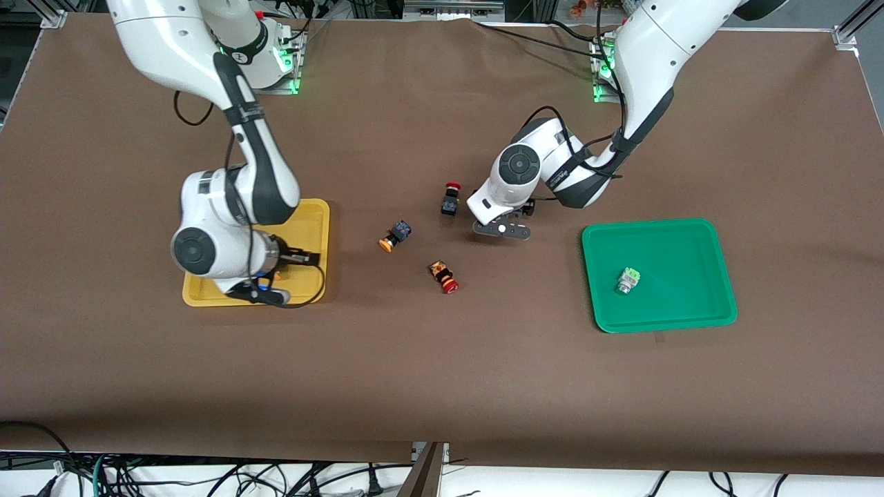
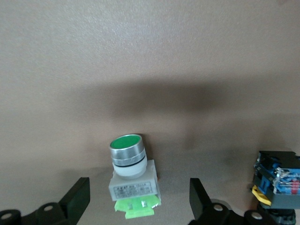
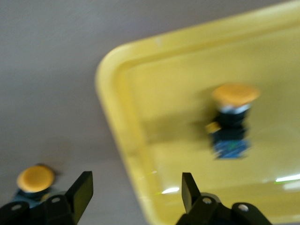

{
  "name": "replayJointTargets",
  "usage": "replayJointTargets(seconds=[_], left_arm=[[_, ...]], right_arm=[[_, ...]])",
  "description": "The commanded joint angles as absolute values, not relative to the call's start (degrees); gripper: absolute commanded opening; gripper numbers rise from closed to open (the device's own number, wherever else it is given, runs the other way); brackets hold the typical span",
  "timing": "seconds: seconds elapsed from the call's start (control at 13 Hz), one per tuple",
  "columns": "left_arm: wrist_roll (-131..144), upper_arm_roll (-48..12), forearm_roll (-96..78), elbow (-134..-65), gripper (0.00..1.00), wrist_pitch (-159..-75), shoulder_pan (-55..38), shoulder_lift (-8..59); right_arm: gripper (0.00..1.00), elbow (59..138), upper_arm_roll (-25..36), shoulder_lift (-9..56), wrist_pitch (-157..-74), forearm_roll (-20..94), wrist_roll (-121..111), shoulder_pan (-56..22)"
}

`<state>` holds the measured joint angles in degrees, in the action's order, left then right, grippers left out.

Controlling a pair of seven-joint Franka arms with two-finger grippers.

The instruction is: Place green and yellow buttons in trays

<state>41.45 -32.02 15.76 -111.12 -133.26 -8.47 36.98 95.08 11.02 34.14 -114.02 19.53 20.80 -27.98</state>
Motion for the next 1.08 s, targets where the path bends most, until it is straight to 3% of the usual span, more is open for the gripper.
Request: replayJointTargets(seconds=[0.0,0.08,0.23,0.62,1.0], left_arm=[[42.28,-32.08,17.49,-110.48,0.18,-134.21,-8.70,37.97],[42.54,-32.08,17.49,-110.39,0.05,-133.77,-8.79,37.62],[42.19,-32.08,17.49,-109.96,0.00,-130.89,-8.27,36.04],[36.25,-31.91,18.62,-96.62,0.00,-105.68,-4.85,33.13],[4.63,-31.20,22.68,-93.16,0.01,-104.49,10.42,34.18]], right_arm=[[0.85,95.19,9.41,33.66,-114.60,25.29,28.89,-30.31],[0.85,95.19,9.32,33.84,-115.13,25.49,32.14,-32.15],[0.85,95.27,9.23,34.10,-117.06,25.49,37.86,-34.79],[0.85,95.89,9.05,37.60,-126.36,25.58,47.45,-41.74],[0.83,97.73,9.05,39.20,-131.22,25.58,50.36,-44.83]])
